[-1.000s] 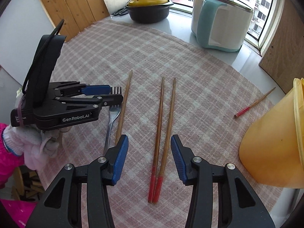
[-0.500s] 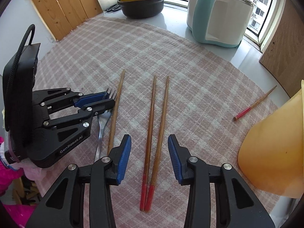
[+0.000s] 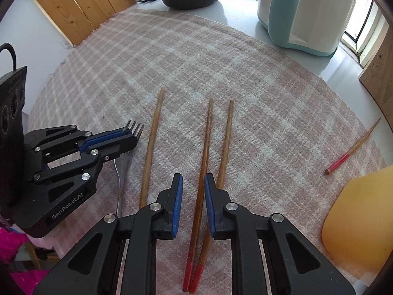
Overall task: Organize utensils
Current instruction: 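Close the right tool on a red-tipped chopstick while the left tool grasps the steel fork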
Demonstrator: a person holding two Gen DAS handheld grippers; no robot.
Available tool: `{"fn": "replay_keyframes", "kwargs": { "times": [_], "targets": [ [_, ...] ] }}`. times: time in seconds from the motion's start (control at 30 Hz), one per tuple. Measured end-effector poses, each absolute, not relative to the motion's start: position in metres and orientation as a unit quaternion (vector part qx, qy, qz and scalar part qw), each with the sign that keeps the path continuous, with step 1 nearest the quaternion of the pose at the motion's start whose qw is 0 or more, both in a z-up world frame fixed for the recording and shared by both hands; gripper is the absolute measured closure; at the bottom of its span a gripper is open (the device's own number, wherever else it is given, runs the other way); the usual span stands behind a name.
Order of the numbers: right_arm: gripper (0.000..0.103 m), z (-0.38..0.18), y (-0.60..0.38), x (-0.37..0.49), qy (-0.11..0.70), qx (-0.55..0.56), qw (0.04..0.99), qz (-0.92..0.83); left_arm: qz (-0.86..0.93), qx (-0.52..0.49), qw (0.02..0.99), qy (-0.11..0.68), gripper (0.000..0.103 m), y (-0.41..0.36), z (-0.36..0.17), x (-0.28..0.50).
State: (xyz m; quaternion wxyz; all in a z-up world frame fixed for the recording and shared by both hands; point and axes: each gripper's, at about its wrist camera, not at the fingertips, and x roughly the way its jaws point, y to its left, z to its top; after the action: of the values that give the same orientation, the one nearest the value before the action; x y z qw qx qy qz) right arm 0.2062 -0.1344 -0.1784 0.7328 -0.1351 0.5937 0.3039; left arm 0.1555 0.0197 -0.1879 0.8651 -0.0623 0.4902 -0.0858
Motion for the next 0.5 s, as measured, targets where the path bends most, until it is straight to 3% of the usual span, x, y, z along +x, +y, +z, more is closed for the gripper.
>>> {"fn": "replay_keyframes", "kwargs": {
  "times": [0.37,0.43,0.5],
  "targets": [
    [0.087,-0.195,-0.113,0.222,0.615,-0.159,0.716,0.29,-0.068,-0.092,0.863,0.493,0.101,0.031,-0.19,0.15],
    [0.097,-0.195,-0.112,0.221,0.613,-0.167,0.72,0.28,-0.065,-0.101,0.862,0.492,0.101,0.032,-0.189,0.149],
    [0.098,-0.196,-0.11,0.221,0.611,-0.171,0.721,0.279,-0.063,-0.107,0.862,0.491,0.101,0.033,-0.187,0.148]
  ]
}}
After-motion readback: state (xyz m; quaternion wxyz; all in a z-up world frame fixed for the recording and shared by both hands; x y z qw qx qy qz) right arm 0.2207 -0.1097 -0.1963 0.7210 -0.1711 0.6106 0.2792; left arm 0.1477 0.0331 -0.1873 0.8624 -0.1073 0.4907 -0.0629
